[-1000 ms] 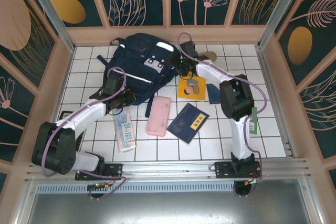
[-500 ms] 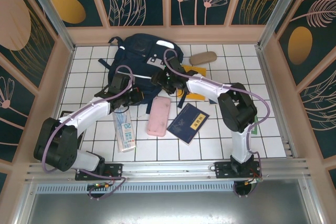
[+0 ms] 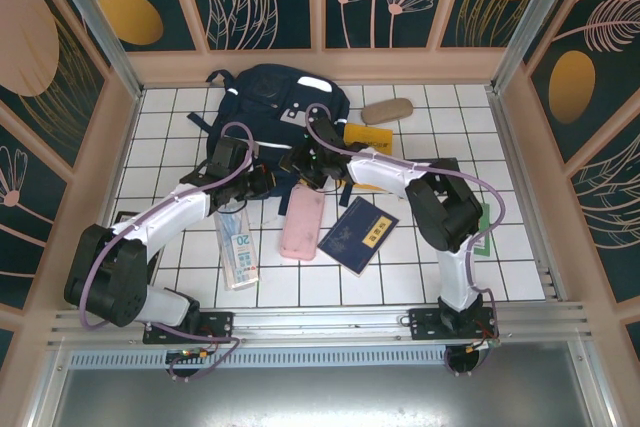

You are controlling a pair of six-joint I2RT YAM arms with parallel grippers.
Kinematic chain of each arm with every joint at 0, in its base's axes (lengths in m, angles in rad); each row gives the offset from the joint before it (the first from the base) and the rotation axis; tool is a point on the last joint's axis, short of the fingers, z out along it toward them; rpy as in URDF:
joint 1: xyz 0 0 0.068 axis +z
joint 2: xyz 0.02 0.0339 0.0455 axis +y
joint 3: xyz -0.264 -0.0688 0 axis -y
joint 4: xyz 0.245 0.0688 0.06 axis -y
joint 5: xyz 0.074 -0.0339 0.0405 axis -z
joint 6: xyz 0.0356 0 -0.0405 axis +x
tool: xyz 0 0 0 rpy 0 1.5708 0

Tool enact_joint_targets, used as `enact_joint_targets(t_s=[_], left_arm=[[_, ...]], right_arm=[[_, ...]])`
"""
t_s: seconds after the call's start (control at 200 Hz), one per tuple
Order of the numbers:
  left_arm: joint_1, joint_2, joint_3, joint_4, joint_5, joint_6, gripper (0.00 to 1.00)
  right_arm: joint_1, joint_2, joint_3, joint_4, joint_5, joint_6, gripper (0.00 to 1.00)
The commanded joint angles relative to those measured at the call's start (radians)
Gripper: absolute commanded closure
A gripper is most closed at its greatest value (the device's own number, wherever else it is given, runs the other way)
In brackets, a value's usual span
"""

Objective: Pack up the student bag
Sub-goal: Unzip the student bag at the top-center of the table.

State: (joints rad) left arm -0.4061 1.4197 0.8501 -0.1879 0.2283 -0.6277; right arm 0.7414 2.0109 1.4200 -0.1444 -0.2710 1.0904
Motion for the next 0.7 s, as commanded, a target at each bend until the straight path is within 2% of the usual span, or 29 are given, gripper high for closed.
enact_joint_targets(t_s=[0.0, 0.17, 0.405, 0.52, 0.64, 0.695], left_arm=[[-0.011, 0.001, 0.047, 0.024, 0.03, 0.038, 1.0], [-0.011, -0.001, 0.07, -0.054, -0.035, 0.07, 1.0], [0.02, 0.009, 0.099, -0.245, -0.265, 0.137, 1.0], [0.118, 0.026, 0.095, -0.277, -0.308, 0.146, 1.0], [0.214, 0.08, 0.116, -0.295, -0.398, 0.17, 1.0], [0.246, 0.111, 0.169, -0.293, -0.431, 0.179, 1.0]], right_arm=[[-0.005, 0.039, 0.036, 0.041, -0.003, 0.021, 0.48], [-0.038, 0.033, 0.075, -0.015, 0.063, -0.015, 1.0], [-0.099, -0.026, 0.077, -0.061, 0.126, -0.097, 1.0], [-0.119, -0.051, 0.07, -0.072, 0.128, -0.129, 1.0], [-0.132, -0.083, 0.047, -0.067, 0.133, -0.152, 1.0], [-0.135, -0.091, 0.039, -0.067, 0.132, -0.161, 1.0]])
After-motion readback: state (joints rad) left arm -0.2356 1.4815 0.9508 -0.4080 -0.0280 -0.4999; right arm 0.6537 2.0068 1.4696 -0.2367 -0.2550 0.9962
